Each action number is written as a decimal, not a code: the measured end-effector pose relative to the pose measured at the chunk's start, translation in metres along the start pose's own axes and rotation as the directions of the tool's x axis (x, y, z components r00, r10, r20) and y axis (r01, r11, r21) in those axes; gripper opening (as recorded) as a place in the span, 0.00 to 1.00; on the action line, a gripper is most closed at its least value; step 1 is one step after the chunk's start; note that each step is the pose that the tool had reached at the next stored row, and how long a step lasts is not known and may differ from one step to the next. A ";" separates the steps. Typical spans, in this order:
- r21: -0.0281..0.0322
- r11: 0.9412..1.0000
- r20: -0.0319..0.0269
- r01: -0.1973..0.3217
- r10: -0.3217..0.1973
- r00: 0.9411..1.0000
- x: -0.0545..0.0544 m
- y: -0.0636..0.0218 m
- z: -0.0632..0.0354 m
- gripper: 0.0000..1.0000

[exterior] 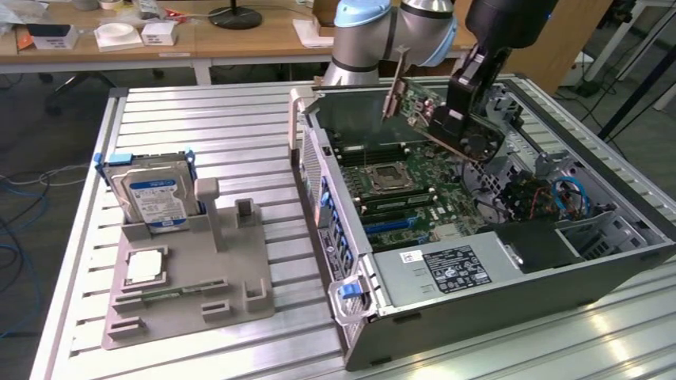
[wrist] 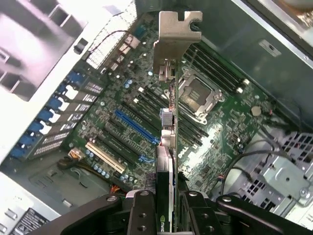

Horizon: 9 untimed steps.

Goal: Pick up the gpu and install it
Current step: 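Insert the gpu into the slot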

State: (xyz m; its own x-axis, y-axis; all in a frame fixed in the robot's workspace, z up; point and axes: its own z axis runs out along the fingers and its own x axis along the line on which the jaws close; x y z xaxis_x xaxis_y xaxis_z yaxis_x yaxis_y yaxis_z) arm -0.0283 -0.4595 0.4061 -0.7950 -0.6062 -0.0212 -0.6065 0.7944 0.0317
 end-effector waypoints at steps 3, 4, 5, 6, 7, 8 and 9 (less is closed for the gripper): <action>-0.001 0.999 -0.002 0.054 -0.054 0.999 0.000 0.0000 0.0000 0.27; -0.002 0.997 -0.002 0.072 -0.072 0.997 0.000 0.0000 0.0001 0.27; -0.002 0.996 -0.003 0.090 -0.090 0.996 0.000 0.0000 0.0001 0.27; -0.003 0.994 -0.003 0.108 -0.108 0.994 0.000 0.0000 0.0000 0.27; -0.003 0.992 -0.004 0.128 -0.128 0.992 0.000 0.0000 0.0001 0.27; -0.003 0.989 -0.004 0.145 -0.145 0.989 0.000 0.0000 0.0000 0.27; -0.004 0.987 -0.005 0.163 -0.163 0.987 0.000 0.0000 0.0001 0.27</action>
State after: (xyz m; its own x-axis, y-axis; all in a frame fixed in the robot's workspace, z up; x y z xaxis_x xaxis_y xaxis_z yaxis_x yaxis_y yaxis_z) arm -0.0283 -0.4595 0.4060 -0.6854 -0.7279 -0.0213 -0.7281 0.6847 0.0317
